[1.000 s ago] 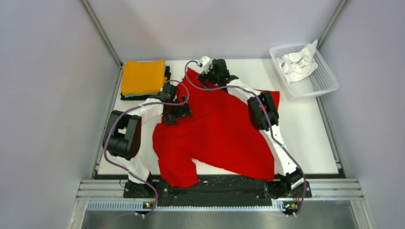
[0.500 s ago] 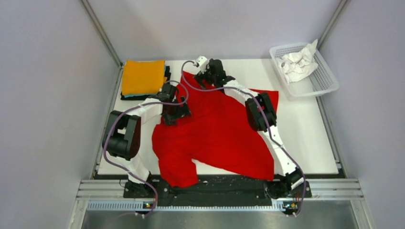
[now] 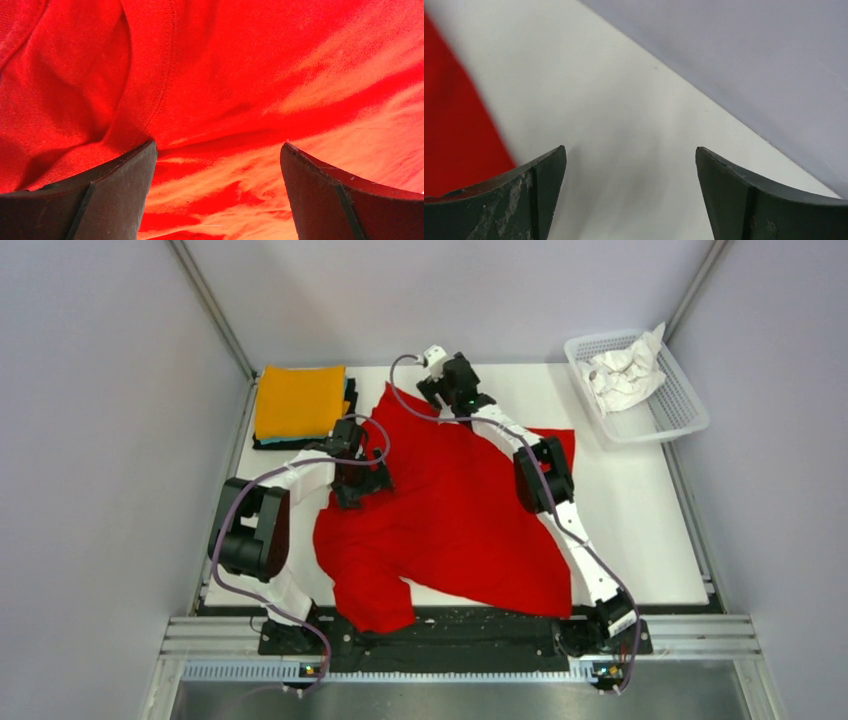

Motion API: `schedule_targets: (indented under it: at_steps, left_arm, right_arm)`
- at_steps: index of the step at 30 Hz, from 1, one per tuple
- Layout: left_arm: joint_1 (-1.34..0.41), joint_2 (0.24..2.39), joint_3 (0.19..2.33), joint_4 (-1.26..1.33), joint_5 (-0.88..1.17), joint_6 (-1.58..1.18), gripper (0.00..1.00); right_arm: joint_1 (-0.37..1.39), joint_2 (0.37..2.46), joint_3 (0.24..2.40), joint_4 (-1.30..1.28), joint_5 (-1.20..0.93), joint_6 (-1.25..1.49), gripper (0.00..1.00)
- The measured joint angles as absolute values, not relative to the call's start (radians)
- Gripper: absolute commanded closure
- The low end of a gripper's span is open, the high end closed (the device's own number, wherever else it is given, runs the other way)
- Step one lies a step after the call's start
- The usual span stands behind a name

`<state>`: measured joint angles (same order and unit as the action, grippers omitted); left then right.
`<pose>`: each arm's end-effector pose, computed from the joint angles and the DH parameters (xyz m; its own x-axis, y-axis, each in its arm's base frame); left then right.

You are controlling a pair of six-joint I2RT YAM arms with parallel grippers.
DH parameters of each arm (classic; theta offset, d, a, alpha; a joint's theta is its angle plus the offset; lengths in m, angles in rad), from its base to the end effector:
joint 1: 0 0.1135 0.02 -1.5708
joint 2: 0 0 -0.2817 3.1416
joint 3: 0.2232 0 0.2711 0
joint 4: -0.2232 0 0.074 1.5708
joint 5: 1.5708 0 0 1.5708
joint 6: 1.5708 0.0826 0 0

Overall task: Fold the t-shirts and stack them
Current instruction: Flatten out the tshirt

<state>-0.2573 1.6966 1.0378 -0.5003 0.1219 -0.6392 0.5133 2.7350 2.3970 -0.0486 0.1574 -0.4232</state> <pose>0.3490 -0.1022 0.1356 -0.8901 -0.3781 -0.2547 -0.2882 0.8996 -0.3282 0.6093 0.3286 0.1352 -0.1522 -0.5514 -0.8202 -0.4618 0.7734 -0.4343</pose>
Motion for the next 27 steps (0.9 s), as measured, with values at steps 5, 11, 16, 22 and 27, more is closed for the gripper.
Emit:
schedule_targets:
  at_steps: [5, 11, 16, 22, 27]
  left_arm:
    - [-0.256, 1.693, 1.034, -0.502, 0.123, -0.628, 0.01]
    - [-0.255, 1.693, 1.034, -0.502, 0.125, -0.625, 0.01]
    - [-0.255, 1.691, 1.032, -0.502, 0.125, -0.625, 0.01]
    - [-0.255, 1.691, 1.032, -0.502, 0.125, -0.625, 0.01]
    - [-0.255, 1.691, 1.032, -0.503, 0.125, -0.625, 0.01]
  right_arm:
    - [0.431, 2.736, 2.422, -0.032, 0.173, -0.260, 0.01]
    - [0.393, 2.680, 2.321, -0.023, 0.006, -0.279, 0.01]
    - [0.511, 2.670, 2.298, -0.032, -0.037, -0.377, 0.01]
    - [0.624, 2.670, 2.299, -0.035, -0.089, -0.426, 0.01]
    - [0.617, 2.670, 2.299, -0.046, -0.095, -0.466, 0.01]
